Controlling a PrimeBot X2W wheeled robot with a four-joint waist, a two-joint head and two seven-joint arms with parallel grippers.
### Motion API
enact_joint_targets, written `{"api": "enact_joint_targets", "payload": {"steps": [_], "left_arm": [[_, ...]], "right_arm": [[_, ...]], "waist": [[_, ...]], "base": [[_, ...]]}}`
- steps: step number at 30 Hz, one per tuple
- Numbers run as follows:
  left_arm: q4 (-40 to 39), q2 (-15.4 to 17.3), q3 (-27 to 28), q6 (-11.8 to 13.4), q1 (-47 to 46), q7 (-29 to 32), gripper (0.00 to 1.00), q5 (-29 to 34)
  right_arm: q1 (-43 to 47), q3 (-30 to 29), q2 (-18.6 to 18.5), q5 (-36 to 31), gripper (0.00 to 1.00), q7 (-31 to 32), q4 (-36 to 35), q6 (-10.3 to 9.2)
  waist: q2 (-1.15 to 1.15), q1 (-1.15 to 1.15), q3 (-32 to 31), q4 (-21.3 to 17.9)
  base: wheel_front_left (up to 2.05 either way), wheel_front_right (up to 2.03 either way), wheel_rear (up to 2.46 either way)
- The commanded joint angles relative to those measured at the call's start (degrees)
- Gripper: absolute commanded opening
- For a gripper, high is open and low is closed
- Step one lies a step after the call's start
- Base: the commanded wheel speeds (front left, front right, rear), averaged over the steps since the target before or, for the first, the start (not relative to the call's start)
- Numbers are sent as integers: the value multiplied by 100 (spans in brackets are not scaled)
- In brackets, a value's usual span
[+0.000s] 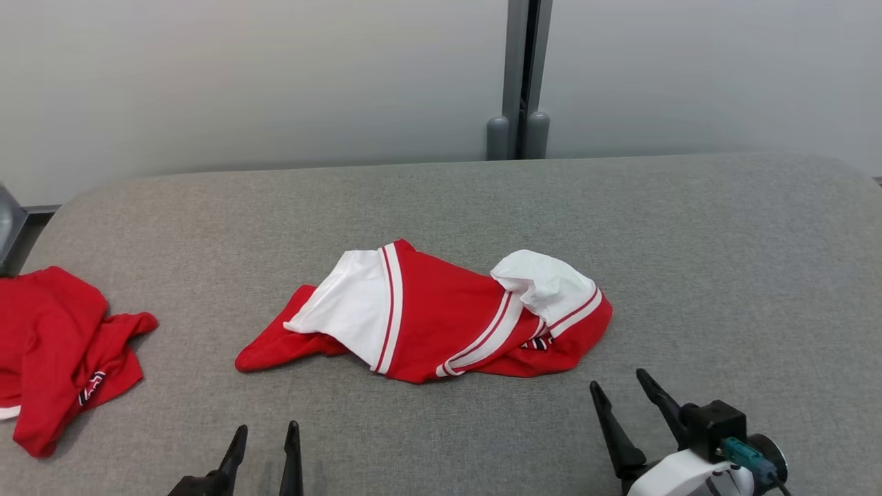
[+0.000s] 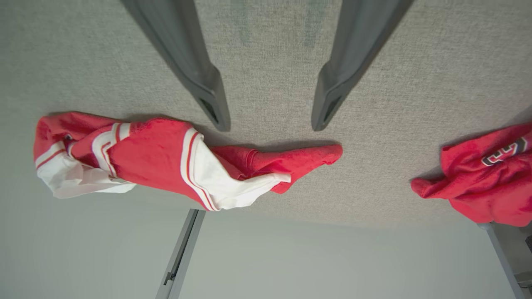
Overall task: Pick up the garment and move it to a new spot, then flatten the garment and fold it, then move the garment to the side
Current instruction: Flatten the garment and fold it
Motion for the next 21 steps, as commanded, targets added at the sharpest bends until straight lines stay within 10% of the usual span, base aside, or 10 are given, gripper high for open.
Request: {"api": "enact_joint_targets", "payload": {"steps": [1, 21], "left_arm": [[-17, 16, -32, -18, -84, -3, 100, -20], [392, 11, -872, -48, -437, -3, 100, -531]], "right_arm": [[-81, 53, -23, 13, 100, -1, -28, -2], [-2392, 2083, -149, -41, 100, -2, 1584, -2]], "waist": [[0, 0, 49, 122], [0, 0, 842, 2422]], "base": [[0, 0, 0], [0, 0, 0]]}}
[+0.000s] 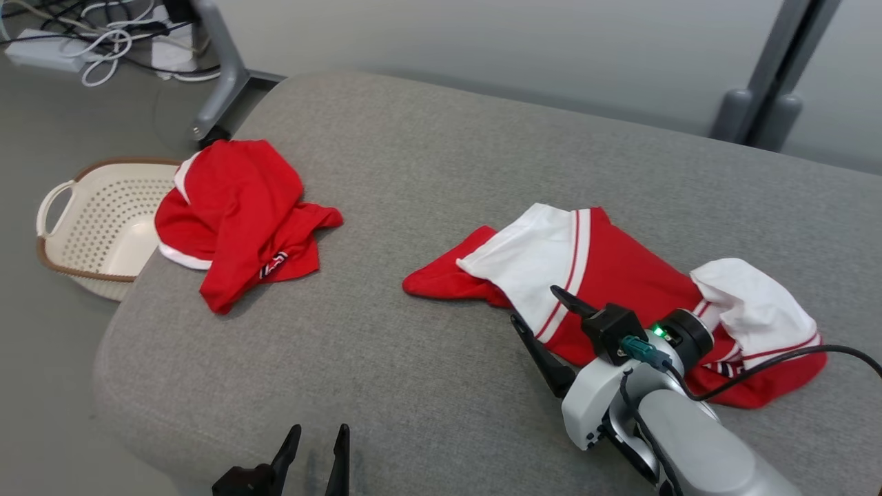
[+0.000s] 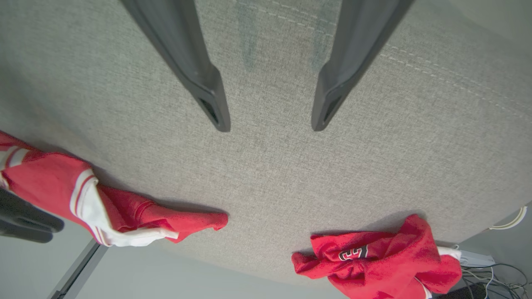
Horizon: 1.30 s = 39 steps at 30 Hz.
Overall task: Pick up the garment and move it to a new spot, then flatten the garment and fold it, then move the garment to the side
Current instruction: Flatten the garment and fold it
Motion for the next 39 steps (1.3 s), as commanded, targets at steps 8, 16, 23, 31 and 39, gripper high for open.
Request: {"api": "enact_joint_targets", "payload": {"steps": [8, 16, 23, 31, 39], "left_arm": [[35, 15, -433, 109, -302, -3, 100, -228], [-31, 15, -635, 189, -471, -3, 100, -409], [-11, 15, -637, 213, -532, -3, 100, -453], [-6, 15, -584, 165, -509, -3, 100, -420], [-26, 16, -627, 143, -524, -3, 100, -479]], "right_arm": [[-554, -204, -7, -673, 100, -1, 795, -2], [-687, -443, 28, -1129, 100, -1, 982, -2], [-727, -702, 36, -1238, 0, -1, 815, -2], [-826, -1047, -175, -1032, 0, -1, 345, -2], [-1541, -1535, -943, -976, 0, -1, 100, -2]], "waist": [[0, 0, 549, 531], [0, 0, 732, 502], [0, 0, 769, 422], [0, 0, 725, 279], [0, 0, 760, 312]], "base": [[0, 0, 0], [0, 0, 0], [0, 0, 0], [0, 0, 0], [0, 0, 0]]}}
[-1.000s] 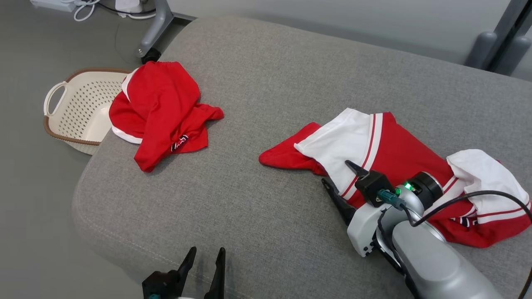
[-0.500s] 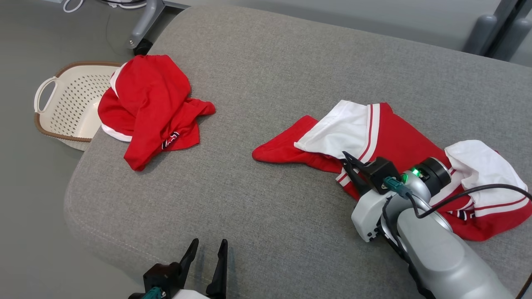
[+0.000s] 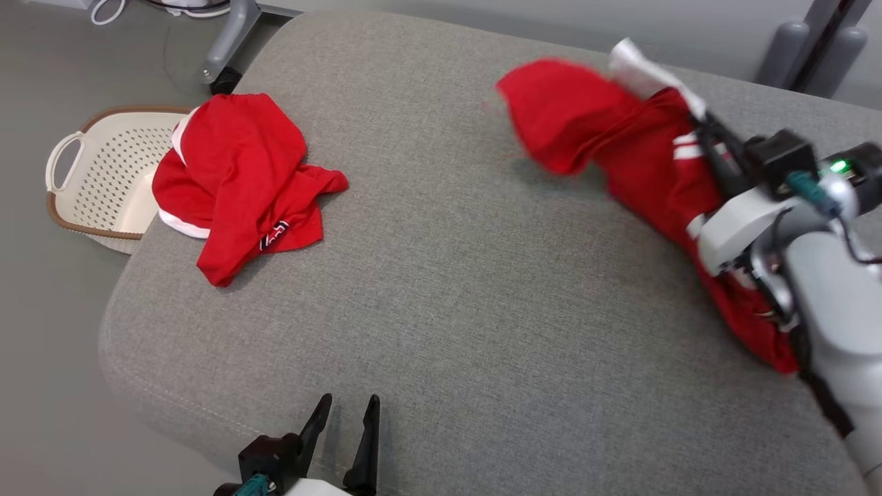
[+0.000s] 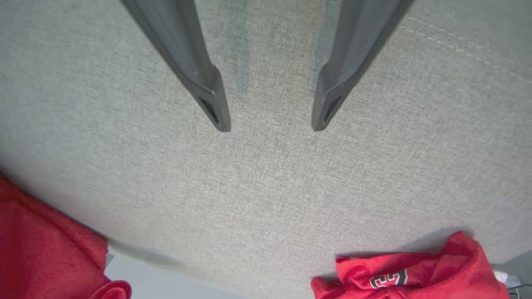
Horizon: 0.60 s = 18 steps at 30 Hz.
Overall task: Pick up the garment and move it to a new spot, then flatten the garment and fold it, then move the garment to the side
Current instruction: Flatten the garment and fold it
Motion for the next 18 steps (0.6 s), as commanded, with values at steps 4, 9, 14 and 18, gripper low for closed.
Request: {"api": "enact_joint_targets", "payload": {"steps": [4, 9, 14, 18], "left_arm": [[92, 21, -11, -47, -15, -3, 100, -69], [123, 22, -16, -44, -92, -3, 100, -38], [104, 22, 84, -6, -86, -3, 100, 37], [113, 22, 145, -45, -89, -3, 100, 108]], "right_arm": [[-397, -267, -383, -19, 100, 199, 858, -2], [-568, -990, -593, -234, 100, 122, 1566, -2], [-327, -1608, -421, -378, 100, 6, 1688, -2], [-113, -1747, -194, -356, 100, -16, 1442, -2]], "waist": [[0, 0, 36, 73], [0, 0, 64, 77], [0, 0, -29, -130], [0, 0, -104, -295]], "base": [[0, 0, 0], [0, 0, 0], [0, 0, 0], [0, 0, 0]]}}
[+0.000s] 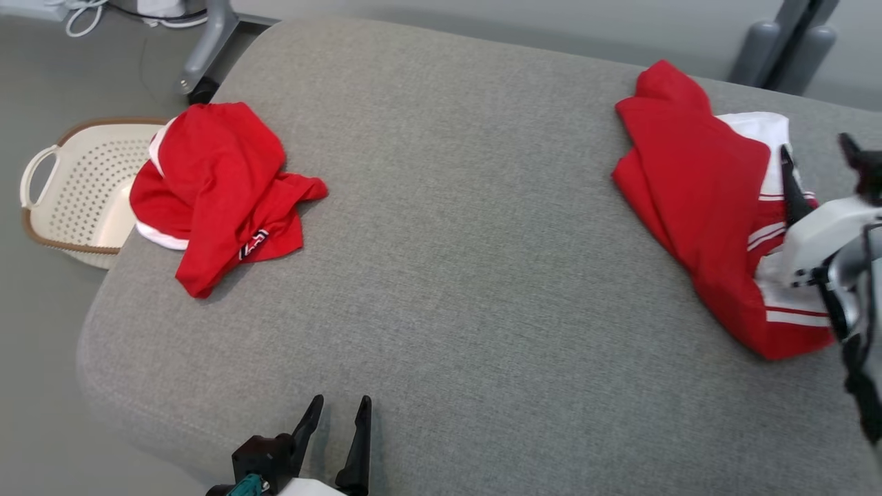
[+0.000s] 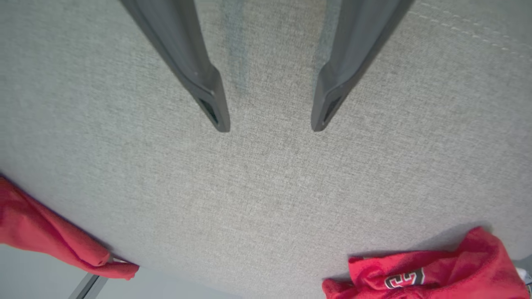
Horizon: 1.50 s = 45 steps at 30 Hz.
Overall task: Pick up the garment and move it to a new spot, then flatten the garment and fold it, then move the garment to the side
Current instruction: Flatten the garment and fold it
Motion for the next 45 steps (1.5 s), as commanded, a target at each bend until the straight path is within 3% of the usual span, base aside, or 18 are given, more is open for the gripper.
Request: {"api": "enact_joint_targets", "payload": {"steps": [1, 9, 15, 21, 29, 37, 38, 39, 40, 41, 42, 43, 45], "left_arm": [[0, 19, 27, -1, -88, -3, 100, 44], [63, 20, 140, -59, -33, -3, 100, 198], [124, 19, 143, -114, -66, -3, 100, 250], [216, 18, 139, -138, -1, -3, 100, 276], [270, 20, 49, -115, -104, -3, 100, 200], [296, 18, -16, -90, -156, -3, 100, 169], [293, 19, -29, -84, -164, -3, 100, 158], [286, 20, -42, -77, -172, -3, 100, 143], [262, 20, -46, -69, -186, -3, 100, 121], [262, 20, -46, -69, -186, -3, 100, 121], [237, 19, -54, -67, -193, -3, 100, 112], [228, 20, -58, -67, -196, -3, 100, 121], [207, 20, -44, -56, -192, -3, 100, 106]], "right_arm": [[100, -1, 24, 36, 100, -43, -86, -2], [939, 604, 614, 907, 100, -40, -844, -2], [738, 959, 715, 1848, 100, 199, -552, -2], [317, 596, 683, 2900, 100, 802, -69, -2], [-457, 341, 392, 2746, 100, 1431, 1023, -2], [-811, 334, 238, 2578, 100, 1950, 1424, -2], [-831, 318, 218, 2531, 93, 1984, 1452, -2], [-846, 315, 209, 2480, 77, 2014, 1476, -2], [-871, 295, 251, 2488, 44, 1999, 1487, -2], [-871, 295, 251, 2488, 44, 1999, 1487, -2], [-900, 265, 287, 2504, 10, 1940, 1492, -2], [-923, 293, 311, 2468, 0, 1899, 1490, -2], [-943, 371, 355, 2434, 0, 1756, 1416, -2]], "waist": [[0, 0, -78, -114], [0, 0, -245, -407], [0, 0, -214, -375], [0, 0, -191, -237], [0, 0, -53, -22], [0, 0, 97, 148], [0, 0, 113, 167], [0, 0, 131, 186], [0, 0, 148, 204], [0, 0, 148, 204], [0, 0, 159, 216], [0, 0, 169, 225], [0, 0, 178, 224]], "base": [[0, 0, 0], [0, 0, 0], [0, 0, 0], [0, 0, 0], [0, 0, 0], [0, 0, 0], [0, 0, 0], [0, 0, 0], [0, 0, 0], [0, 0, 0], [0, 0, 0], [0, 0, 0], [0, 0, 0]]}}
